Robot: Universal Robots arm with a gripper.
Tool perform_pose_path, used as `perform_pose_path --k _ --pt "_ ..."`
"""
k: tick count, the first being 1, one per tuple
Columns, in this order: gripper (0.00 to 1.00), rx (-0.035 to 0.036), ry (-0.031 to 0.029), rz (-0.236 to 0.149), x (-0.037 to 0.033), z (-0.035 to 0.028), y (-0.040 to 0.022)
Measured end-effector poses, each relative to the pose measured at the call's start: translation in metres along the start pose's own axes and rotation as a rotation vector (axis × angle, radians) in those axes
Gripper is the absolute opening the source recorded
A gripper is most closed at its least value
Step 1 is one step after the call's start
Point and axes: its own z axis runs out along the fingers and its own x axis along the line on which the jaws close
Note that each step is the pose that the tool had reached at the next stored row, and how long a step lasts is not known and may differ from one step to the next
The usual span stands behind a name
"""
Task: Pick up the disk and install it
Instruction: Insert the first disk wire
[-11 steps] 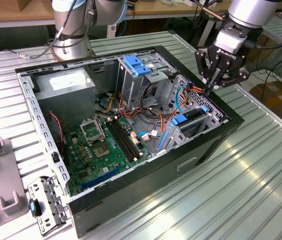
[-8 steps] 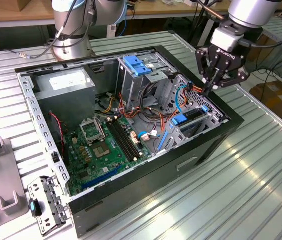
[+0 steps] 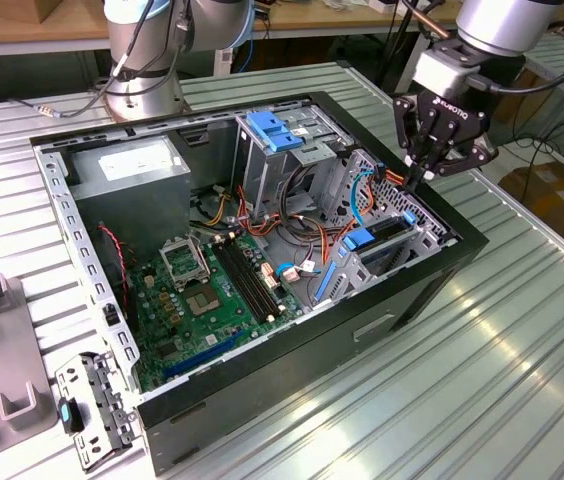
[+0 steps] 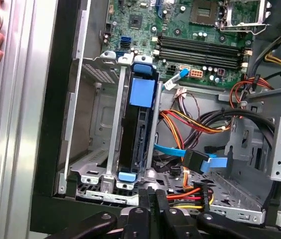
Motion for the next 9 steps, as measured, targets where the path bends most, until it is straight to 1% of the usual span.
perform_pose_path --k 7,8,9 --pt "0.16 -0.0001 0.0 0.002 0.0 0.0 0.0" --pt "0.16 -0.0003 0.0001 0.007 0.0 0.0 0.0" --pt "0.16 -0.0012 0.0003 0.031 0.0 0.0001 0.0"
